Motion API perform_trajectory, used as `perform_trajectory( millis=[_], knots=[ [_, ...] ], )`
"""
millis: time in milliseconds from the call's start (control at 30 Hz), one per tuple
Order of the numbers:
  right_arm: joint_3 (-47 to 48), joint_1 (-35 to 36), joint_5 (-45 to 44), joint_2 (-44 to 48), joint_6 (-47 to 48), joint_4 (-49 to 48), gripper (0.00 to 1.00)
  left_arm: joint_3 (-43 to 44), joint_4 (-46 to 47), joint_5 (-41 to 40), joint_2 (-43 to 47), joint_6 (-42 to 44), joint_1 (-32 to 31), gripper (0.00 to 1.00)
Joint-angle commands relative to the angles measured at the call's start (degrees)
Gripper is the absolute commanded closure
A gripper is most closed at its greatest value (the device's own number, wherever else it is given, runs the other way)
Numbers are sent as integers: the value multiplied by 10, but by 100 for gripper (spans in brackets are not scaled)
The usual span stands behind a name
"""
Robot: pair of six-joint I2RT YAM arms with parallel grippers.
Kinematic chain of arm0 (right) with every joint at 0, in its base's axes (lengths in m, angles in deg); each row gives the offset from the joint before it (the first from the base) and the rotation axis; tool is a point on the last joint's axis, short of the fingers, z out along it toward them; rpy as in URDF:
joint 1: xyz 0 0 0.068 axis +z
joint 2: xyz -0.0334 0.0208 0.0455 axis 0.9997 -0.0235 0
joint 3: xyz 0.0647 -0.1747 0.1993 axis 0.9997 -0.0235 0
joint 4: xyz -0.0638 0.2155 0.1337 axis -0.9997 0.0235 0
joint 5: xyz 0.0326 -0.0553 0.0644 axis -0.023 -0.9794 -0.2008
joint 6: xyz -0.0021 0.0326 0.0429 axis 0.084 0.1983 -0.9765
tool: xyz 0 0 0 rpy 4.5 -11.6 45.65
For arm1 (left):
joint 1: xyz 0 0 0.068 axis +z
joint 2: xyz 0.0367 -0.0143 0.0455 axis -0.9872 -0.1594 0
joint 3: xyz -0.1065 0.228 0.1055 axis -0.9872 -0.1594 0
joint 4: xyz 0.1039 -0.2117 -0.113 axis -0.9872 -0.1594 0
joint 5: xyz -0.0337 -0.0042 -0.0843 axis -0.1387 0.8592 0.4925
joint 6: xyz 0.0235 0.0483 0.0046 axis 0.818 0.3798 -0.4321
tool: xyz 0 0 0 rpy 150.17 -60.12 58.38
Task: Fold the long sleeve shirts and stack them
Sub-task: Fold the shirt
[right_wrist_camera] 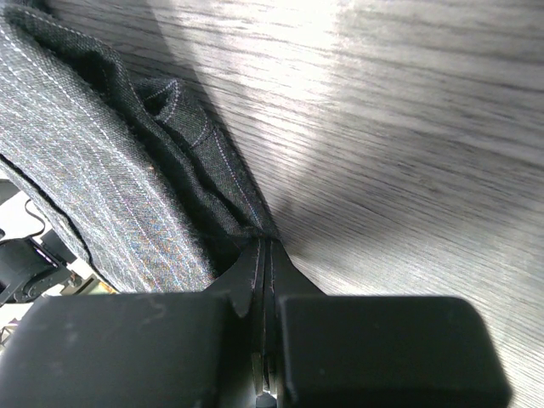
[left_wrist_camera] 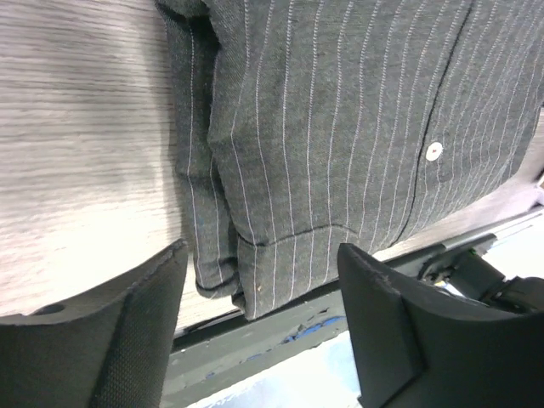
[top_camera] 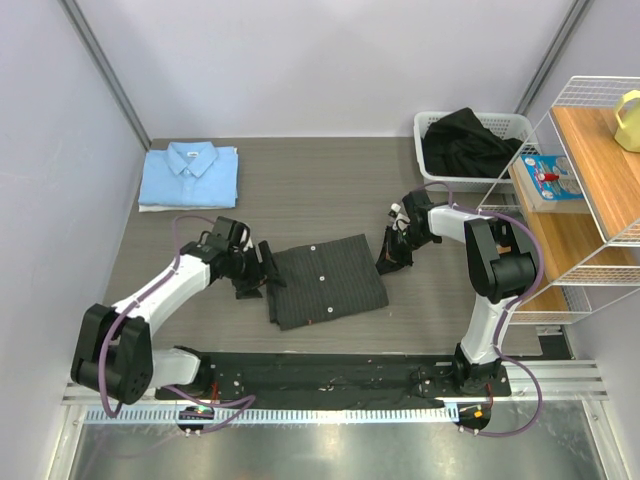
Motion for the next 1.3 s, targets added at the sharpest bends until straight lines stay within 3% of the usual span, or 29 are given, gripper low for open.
perform_trajectory(
  millis=[0,233,433,867,1100,1267],
  knots=[
    [-14,-5,-122,-15,17,-31,99,-1,-37,-39,7,-7,-15,26],
    [-14,-5,-120,-14,14,-29,99,-26,29,-35,-10,-32,-43,26],
    [-14,-5,-120,-16,13,-31,99,-35,81,-15,-34,-77,-78,33],
    [-26,-6,-112,-2,8,-30,99,-33,199,75,-27,-126,-81,68],
    [-31,-6,-111,7,6,-31,99,-56,216,103,-72,-126,-75,73],
    [-29,-5,-110,11,9,-28,99,-80,212,68,-122,-105,-56,67]
  ],
)
